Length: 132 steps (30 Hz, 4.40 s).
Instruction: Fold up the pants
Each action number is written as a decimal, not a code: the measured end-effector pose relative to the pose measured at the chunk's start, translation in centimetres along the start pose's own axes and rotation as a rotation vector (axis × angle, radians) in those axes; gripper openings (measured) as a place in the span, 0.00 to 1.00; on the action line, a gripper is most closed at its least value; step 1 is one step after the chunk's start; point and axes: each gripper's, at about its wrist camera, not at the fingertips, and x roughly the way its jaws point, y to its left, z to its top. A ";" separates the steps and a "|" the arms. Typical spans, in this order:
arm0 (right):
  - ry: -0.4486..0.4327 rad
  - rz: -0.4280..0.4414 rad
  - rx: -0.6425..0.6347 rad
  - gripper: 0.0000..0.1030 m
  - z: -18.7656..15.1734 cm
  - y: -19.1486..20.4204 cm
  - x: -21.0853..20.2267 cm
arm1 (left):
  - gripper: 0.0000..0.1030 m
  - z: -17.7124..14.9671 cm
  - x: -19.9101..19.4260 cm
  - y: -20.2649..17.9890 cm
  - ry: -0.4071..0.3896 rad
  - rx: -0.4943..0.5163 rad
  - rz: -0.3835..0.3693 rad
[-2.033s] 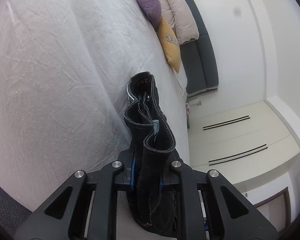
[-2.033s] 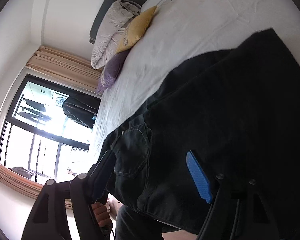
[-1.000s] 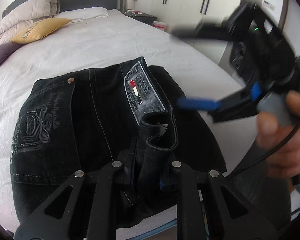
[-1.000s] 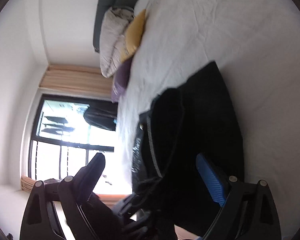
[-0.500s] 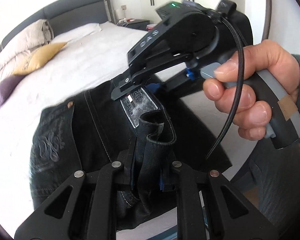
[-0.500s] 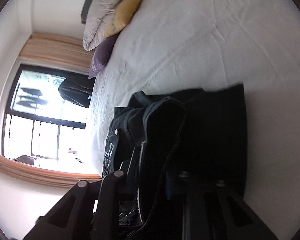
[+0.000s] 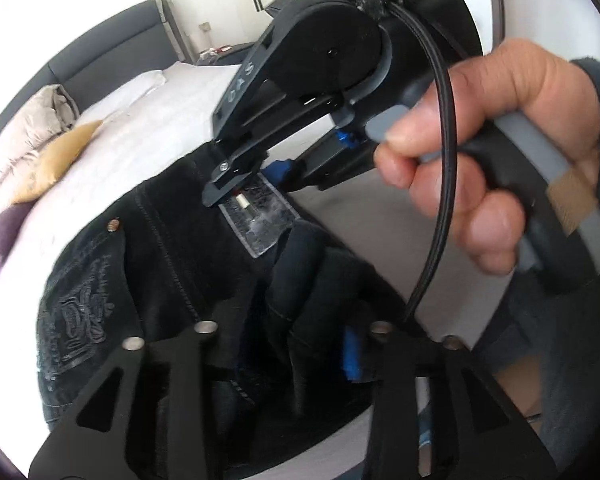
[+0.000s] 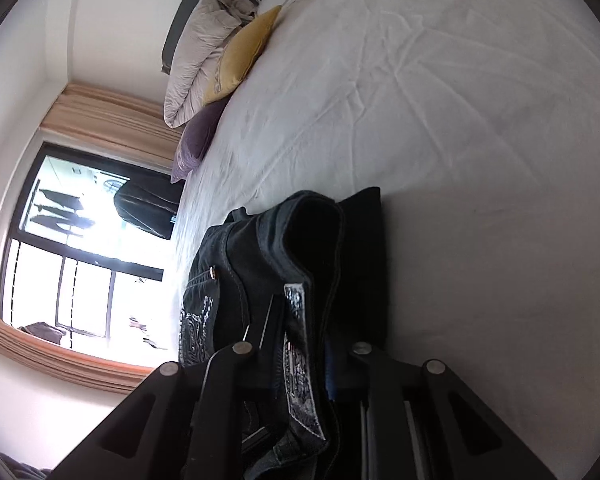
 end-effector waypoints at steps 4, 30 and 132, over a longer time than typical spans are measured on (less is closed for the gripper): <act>0.021 0.004 0.024 0.21 0.5 -0.2 -0.1 | 0.64 -0.2 -1.5 0.5 0.009 -0.045 -0.079; -0.058 0.090 0.002 0.25 -9.0 1.2 -4.2 | 0.87 -9.6 -5.2 13.9 -0.040 -0.513 -0.010; -0.441 -0.518 -0.205 0.76 10.5 5.3 -2.5 | 0.94 0.9 -1.4 27.7 -0.203 -0.604 0.248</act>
